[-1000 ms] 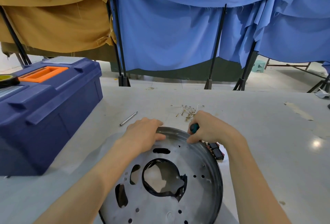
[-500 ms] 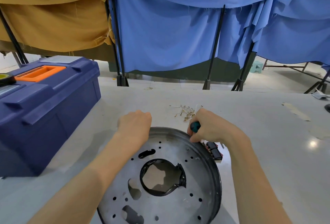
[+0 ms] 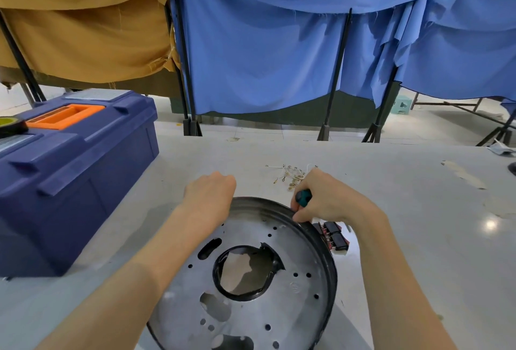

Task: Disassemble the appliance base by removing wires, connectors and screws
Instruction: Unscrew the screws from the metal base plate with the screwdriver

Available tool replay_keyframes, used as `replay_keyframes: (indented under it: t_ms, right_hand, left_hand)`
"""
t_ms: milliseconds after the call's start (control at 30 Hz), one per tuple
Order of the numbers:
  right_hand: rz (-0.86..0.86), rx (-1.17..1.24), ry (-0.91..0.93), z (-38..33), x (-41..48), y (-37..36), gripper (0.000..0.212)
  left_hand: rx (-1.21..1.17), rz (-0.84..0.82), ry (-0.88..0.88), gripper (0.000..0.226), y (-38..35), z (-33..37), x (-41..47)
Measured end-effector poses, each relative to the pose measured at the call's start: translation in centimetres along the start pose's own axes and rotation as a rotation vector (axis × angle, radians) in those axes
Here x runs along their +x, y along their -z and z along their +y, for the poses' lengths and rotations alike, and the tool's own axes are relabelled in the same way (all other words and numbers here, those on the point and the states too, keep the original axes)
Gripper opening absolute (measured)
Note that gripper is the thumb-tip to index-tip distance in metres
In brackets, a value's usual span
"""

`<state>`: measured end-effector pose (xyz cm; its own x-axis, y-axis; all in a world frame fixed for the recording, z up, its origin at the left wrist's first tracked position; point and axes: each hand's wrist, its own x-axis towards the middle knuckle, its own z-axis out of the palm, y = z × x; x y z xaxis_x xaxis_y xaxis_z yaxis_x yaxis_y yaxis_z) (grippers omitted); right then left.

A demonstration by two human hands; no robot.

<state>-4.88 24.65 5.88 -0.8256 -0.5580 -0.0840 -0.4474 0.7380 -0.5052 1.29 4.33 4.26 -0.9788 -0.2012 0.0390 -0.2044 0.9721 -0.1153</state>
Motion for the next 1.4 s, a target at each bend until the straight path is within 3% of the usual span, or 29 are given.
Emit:
replay_keyframes:
  t_ms: [33,133,267,333,500,633,833,1133,1300,1400]
  right_hand:
    - [0.018,-0.004,0.008,-0.1,0.1,-0.2,0.008]
    - [0.036,0.016,0.039,-0.1,0.5,-0.4,0.007]
    - [0.05,0.116,0.045,0.5,0.3,-0.2,0.008]
    - [0.216,0.183,0.079,0.3,0.2,0.3,0.014]
    - [0.812,0.502,0.261,-1.3,-0.3,1.0,0.018]
    - [0.963,0.799,0.296,-1.5,-0.4,1.4,0.033]
    - [0.964,0.831,0.197,-0.8,0.2,0.9,0.049]
    - [0.896,0.828,0.171,-0.3,0.1,1.3,0.055]
    - [0.673,0.821,0.222,-0.2,0.1,1.1,0.063]
    - [0.529,0.793,0.246,-0.6,0.0,0.7,0.057]
  left_hand:
    - [-0.055,0.005,-0.044,0.005,0.0,0.0,0.0]
    - [-0.218,-0.005,-0.153,0.032,-0.8,0.5,0.0]
    - [-0.157,0.098,-0.128,0.025,-1.6,0.1,0.5]
    - [-0.132,0.085,-0.1,0.021,-1.4,0.1,0.8]
    - [-0.103,0.039,-0.104,0.02,-0.9,0.1,0.8]
    - [-0.143,0.034,-0.095,0.029,-0.9,0.1,0.5]
    - [-0.46,-0.016,-0.161,0.025,-2.7,-0.2,-0.2]
    - [-0.509,-0.034,-0.185,0.016,-2.2,-0.8,0.2]
    - [-0.516,-0.066,-0.206,0.012,-2.2,-0.8,0.4]
    - [-0.529,-0.094,-0.198,0.016,-2.3,-0.9,0.5]
